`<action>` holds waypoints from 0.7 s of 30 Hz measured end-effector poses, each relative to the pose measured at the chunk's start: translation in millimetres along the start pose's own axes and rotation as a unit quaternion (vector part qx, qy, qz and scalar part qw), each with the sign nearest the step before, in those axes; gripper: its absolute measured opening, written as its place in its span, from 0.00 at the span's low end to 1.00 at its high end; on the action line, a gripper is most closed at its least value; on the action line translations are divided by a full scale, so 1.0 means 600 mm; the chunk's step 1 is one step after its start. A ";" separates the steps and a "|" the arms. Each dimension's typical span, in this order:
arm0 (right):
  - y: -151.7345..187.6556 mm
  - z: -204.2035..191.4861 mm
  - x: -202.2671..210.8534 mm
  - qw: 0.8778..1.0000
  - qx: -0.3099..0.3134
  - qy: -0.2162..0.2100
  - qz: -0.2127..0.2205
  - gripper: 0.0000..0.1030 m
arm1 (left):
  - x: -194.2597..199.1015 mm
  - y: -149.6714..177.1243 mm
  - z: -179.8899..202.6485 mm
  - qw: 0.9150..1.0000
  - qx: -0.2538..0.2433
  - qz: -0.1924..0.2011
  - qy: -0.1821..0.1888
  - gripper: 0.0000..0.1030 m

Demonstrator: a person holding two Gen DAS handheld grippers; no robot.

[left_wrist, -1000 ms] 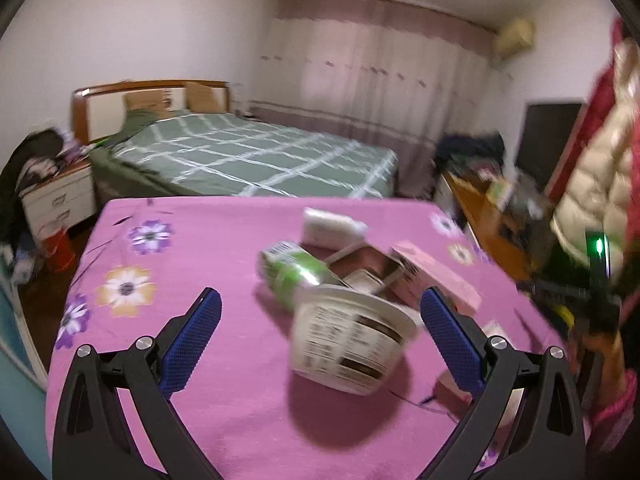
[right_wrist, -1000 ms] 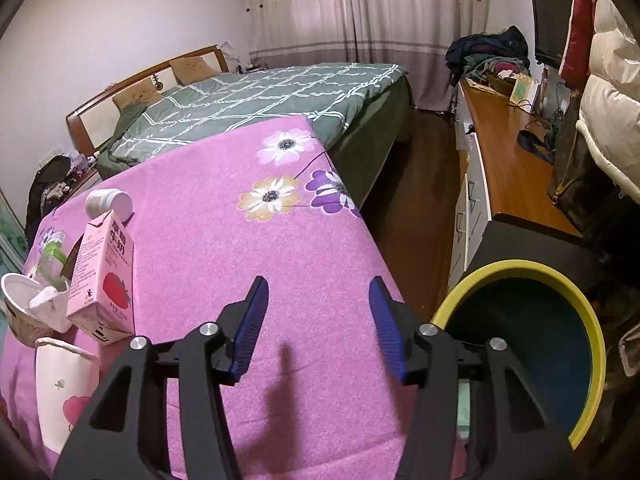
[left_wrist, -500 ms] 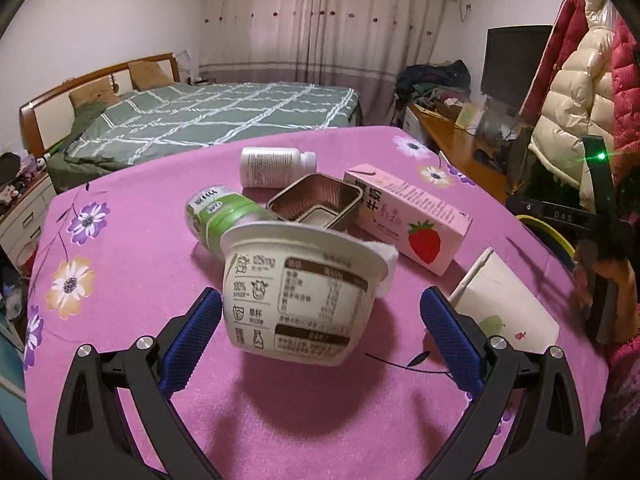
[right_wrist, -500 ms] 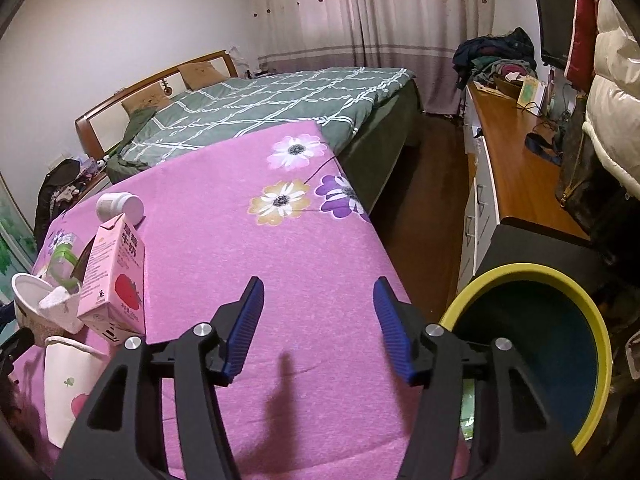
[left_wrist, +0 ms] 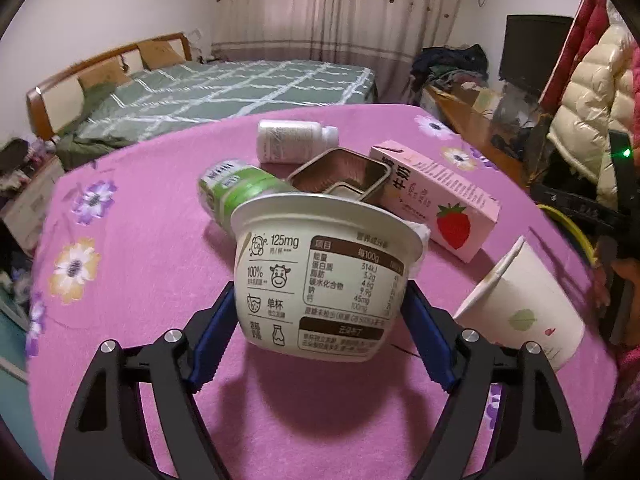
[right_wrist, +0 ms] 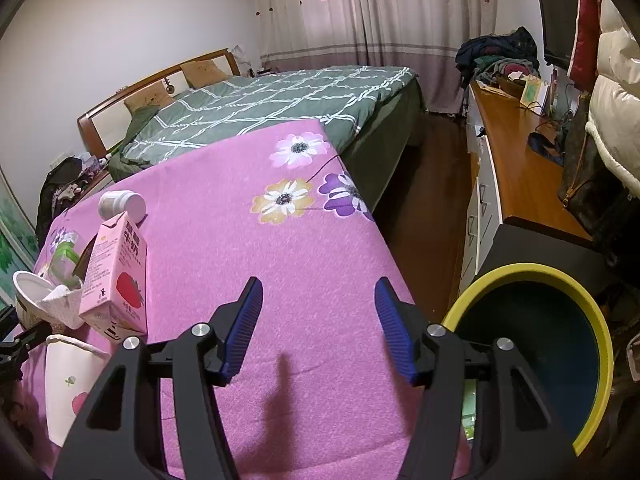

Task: Collect trash
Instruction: 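Lift the yogurt cup with the left tool while the right tool reaches toward the white paper cup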

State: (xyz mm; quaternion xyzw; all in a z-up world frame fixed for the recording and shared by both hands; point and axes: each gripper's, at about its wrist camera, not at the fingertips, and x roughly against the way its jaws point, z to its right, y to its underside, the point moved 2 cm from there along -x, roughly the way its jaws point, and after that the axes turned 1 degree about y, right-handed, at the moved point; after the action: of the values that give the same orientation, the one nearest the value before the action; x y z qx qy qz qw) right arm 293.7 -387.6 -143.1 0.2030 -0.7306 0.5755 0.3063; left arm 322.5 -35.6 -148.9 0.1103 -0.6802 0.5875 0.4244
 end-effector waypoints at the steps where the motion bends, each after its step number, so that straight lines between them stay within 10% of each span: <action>1: 0.000 0.000 -0.001 1.000 0.000 0.000 -0.001 0.54 | 0.006 0.002 0.002 1.000 -0.003 0.003 -0.004 0.77; 21: 0.000 -0.004 -0.004 1.000 0.001 -0.005 -0.003 0.54 | 0.282 0.046 0.051 0.996 -0.001 0.080 -0.038 0.77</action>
State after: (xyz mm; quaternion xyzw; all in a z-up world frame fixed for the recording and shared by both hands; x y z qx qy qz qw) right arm 296.1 -385.5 -144.3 0.2085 -0.7308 0.5744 0.3042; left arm 186.6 3.8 -47.0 0.0770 -0.7030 0.6143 0.3499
